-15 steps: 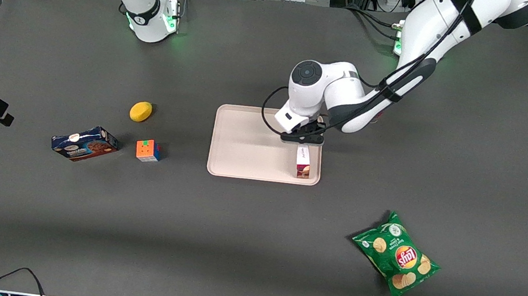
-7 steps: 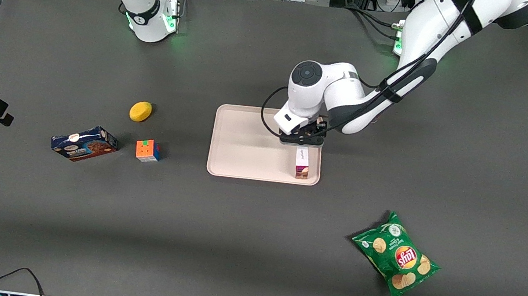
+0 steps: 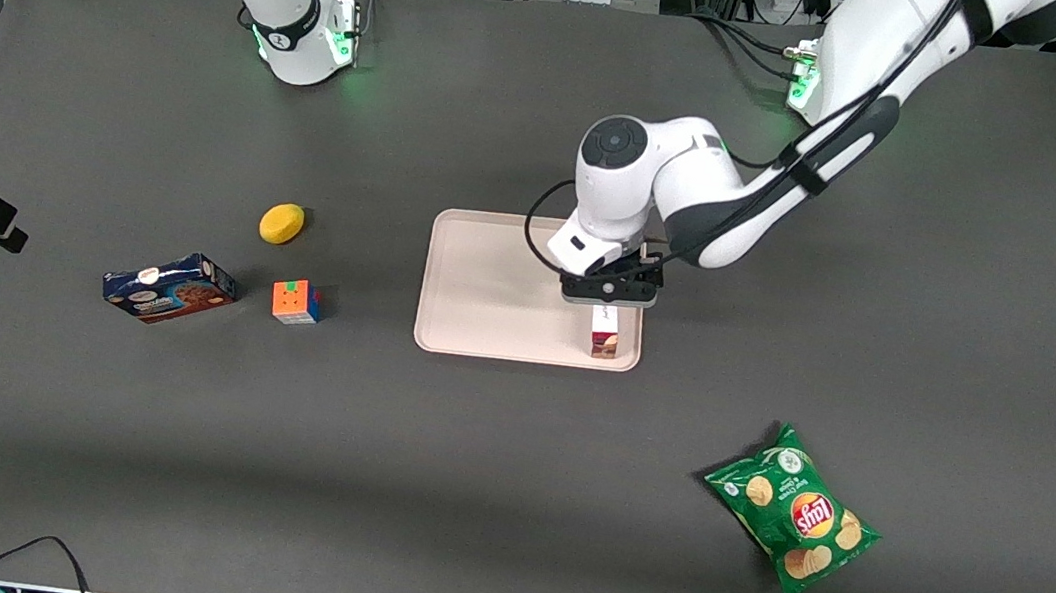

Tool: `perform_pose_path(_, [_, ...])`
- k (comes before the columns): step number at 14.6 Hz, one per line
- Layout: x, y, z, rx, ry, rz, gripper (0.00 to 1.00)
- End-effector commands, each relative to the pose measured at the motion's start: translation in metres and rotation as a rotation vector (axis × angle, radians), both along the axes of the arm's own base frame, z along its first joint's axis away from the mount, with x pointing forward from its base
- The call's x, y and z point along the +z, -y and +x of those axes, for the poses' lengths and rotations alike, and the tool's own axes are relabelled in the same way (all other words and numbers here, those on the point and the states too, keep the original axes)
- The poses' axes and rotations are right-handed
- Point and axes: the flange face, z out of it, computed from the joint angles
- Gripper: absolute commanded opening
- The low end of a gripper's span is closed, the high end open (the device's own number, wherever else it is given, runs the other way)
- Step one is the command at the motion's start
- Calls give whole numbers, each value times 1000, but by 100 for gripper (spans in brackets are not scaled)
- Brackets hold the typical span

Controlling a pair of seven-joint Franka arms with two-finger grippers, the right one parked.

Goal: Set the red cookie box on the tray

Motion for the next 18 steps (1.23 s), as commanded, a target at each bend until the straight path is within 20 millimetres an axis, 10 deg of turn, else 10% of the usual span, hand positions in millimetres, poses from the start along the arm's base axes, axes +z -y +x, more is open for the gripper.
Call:
perform_pose_path(1, [86, -19, -3, -98, -4, 62, 100])
perform_pose_path(7, [244, -111, 14, -257, -116, 102, 100])
perform_pose_path(11, [307, -206, 27, -315, -97, 85, 100])
perform_pose_path(18, [284, -348, 58, -83, -110, -75, 100])
